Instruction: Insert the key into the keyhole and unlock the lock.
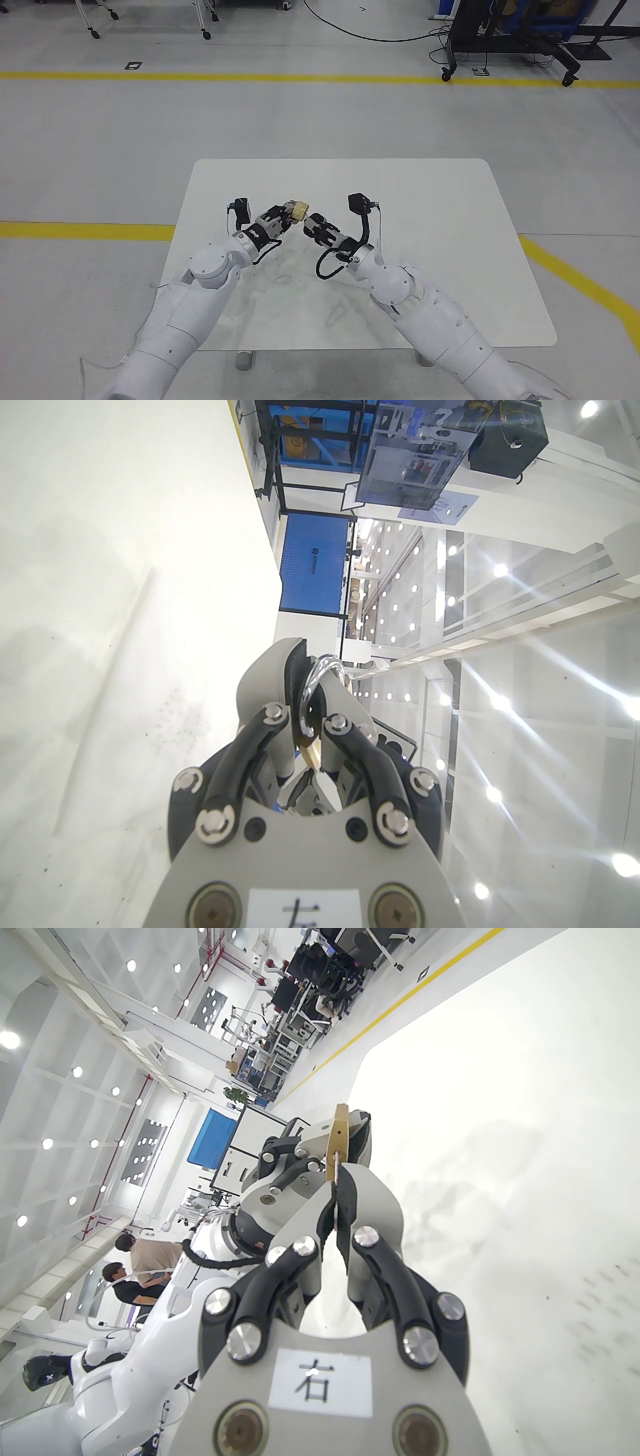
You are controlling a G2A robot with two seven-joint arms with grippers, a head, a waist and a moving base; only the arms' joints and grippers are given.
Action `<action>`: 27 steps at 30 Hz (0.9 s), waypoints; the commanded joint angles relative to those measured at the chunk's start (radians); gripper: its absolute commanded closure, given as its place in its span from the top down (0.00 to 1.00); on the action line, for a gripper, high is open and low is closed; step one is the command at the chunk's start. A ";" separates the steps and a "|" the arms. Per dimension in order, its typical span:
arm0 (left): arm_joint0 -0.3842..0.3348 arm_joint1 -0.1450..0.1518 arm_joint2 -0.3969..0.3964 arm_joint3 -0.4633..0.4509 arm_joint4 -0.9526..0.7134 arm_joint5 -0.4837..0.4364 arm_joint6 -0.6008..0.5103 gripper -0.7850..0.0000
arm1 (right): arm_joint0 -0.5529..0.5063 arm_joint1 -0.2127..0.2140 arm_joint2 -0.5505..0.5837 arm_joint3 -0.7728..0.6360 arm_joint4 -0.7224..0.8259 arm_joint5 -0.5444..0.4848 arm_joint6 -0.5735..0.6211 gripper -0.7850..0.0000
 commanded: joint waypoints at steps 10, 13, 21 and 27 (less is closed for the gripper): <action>-0.009 0.000 -0.020 0.013 0.072 -0.019 0.011 0.00 | 0.006 -0.006 0.022 0.015 -0.009 -0.017 0.048 0.00; -0.010 0.004 -0.034 0.012 0.105 -0.039 -0.009 0.00 | -0.002 0.006 0.050 0.008 0.010 -0.059 0.159 0.00; -0.016 0.019 -0.071 0.024 0.139 -0.097 -0.165 0.00 | -0.038 0.042 0.153 -0.031 0.140 -0.136 0.464 0.00; -0.021 0.018 -0.063 0.029 0.157 -0.105 -0.220 0.00 | -0.039 0.045 0.153 -0.030 0.166 -0.133 0.532 0.00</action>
